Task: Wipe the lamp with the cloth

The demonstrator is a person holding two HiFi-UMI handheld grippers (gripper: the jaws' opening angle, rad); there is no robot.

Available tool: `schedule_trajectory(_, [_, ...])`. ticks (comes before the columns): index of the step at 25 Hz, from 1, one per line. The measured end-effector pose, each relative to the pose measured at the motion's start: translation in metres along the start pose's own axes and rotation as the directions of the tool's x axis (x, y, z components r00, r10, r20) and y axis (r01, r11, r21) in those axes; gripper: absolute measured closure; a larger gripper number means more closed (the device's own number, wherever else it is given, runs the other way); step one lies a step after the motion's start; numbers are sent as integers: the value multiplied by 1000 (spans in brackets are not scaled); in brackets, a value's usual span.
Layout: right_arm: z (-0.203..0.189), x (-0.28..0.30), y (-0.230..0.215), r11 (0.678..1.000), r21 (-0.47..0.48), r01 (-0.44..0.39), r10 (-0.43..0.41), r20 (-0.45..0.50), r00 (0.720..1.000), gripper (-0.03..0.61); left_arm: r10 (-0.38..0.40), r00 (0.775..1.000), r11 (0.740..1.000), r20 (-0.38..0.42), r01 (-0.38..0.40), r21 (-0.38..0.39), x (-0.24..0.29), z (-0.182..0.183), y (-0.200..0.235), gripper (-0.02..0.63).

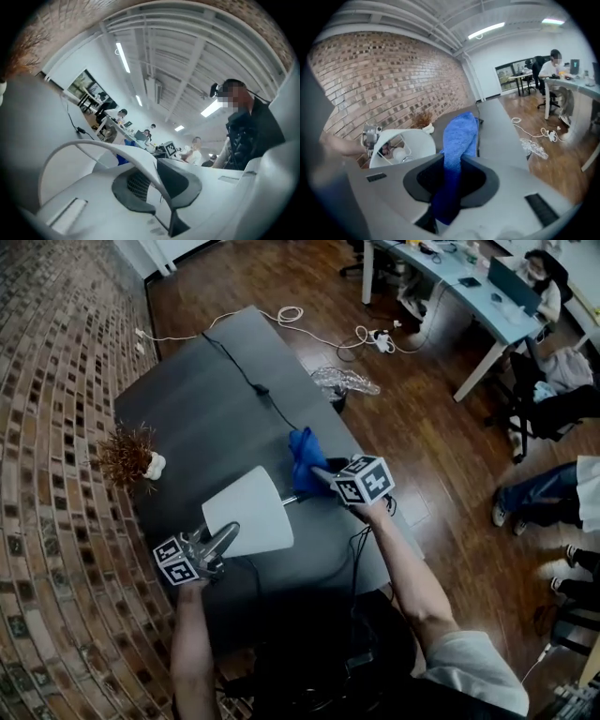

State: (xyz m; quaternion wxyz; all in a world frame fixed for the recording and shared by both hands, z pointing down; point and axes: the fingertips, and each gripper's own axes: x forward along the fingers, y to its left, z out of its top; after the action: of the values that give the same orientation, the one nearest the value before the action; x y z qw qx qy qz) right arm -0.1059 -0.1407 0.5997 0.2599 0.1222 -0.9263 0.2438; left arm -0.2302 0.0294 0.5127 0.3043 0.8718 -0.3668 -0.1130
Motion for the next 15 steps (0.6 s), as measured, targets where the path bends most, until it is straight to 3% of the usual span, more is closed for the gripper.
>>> schedule_trajectory(2, [12,-13,1,997,78,-22,18,50,999,502,8,1000,999,-22,-7,52,-11,-8,7,574])
schedule_trajectory(4, [12,-5,34,968,178,-177,167,71,983,503,16,999,998,-40,-14,57,-22,-16,12,581])
schedule_trajectory(5, [8,6,61,927,239,-290,278,83,957,503,14,999,998,-45,-11,55,-24,-19,11,583])
schedule_trajectory(7, [-4,34,114,811,352,-467,460,110,881,503,7,999,999,-47,-5,54,-23,-23,6,584])
schedule_trajectory(8, [-11,49,132,773,388,-502,500,114,858,503,9,999,998,-45,-7,54,-21,-24,5,586])
schedule_trajectory(9, [-17,62,140,759,412,-504,506,112,855,503,14,999,998,-43,-12,56,-21,-25,5,586])
schedule_trajectory(10, [-21,70,140,770,421,-480,485,104,868,503,18,999,998,-44,-15,59,-22,-26,4,585])
schedule_trajectory(13, [-32,70,113,902,308,-303,326,-25,945,503,13,997,996,-70,-7,87,-21,-33,-2,588])
schedule_trajectory(15, [-42,60,87,951,236,-202,228,-92,969,503,16,997,994,-77,-8,105,-21,-36,-6,588])
